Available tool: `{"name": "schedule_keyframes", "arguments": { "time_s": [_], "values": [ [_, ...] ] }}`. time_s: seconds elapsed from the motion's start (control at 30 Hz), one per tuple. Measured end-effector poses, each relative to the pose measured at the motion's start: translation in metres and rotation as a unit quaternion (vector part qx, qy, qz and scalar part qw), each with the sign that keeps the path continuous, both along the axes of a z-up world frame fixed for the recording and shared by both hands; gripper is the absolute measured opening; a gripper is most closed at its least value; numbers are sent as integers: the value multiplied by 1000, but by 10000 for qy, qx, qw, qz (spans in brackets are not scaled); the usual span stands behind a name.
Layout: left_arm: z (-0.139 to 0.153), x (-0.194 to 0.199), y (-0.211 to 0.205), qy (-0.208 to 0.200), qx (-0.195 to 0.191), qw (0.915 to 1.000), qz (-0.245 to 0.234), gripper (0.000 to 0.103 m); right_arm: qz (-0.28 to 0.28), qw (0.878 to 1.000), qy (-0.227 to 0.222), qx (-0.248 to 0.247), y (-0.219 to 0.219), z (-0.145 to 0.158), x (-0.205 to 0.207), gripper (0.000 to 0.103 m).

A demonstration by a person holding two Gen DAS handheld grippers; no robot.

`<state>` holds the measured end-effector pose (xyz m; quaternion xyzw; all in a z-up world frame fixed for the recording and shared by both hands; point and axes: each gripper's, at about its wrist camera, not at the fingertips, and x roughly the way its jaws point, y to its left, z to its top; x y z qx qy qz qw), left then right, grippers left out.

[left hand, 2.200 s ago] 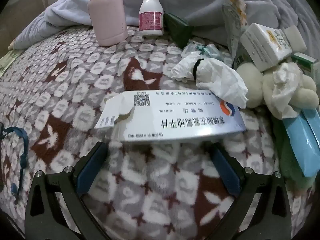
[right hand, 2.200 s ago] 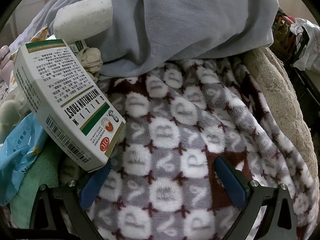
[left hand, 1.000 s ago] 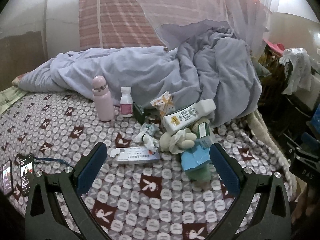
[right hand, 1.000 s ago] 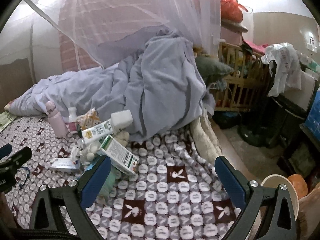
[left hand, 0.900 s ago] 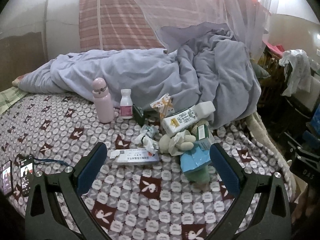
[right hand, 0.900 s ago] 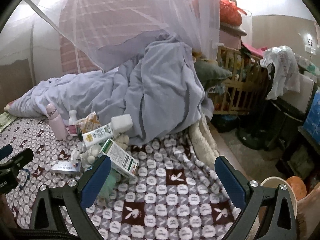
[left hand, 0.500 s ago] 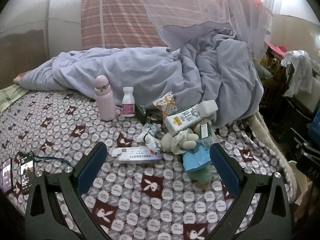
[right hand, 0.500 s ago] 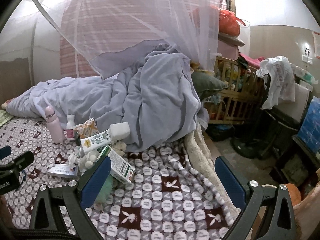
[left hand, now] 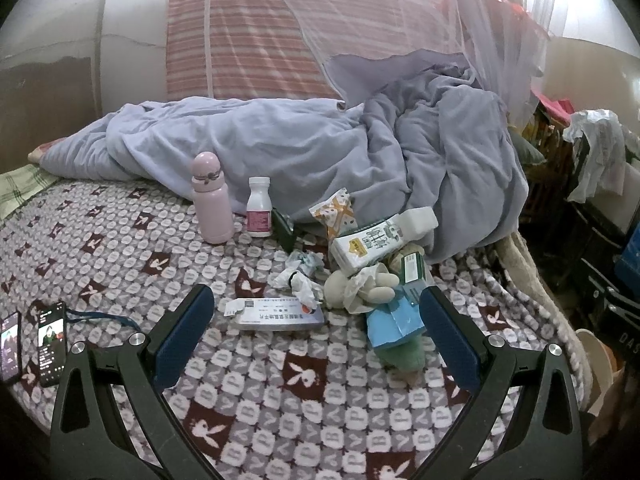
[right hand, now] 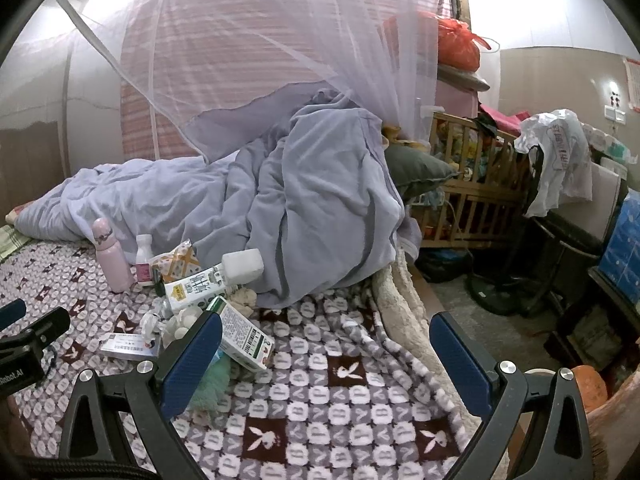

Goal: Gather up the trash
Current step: 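Approach the white medicine box with the right tool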

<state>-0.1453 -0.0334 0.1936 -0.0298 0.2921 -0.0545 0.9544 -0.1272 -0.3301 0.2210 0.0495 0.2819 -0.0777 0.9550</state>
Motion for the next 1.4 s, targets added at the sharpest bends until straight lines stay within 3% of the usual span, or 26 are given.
{"name": "schedule_keyframes", "arguments": {
  "time_s": [1.4],
  "values": [
    [-13,10,14,111,112,9995,286,102,402,9990,195,75,16,-10,13,103]
  ]
}}
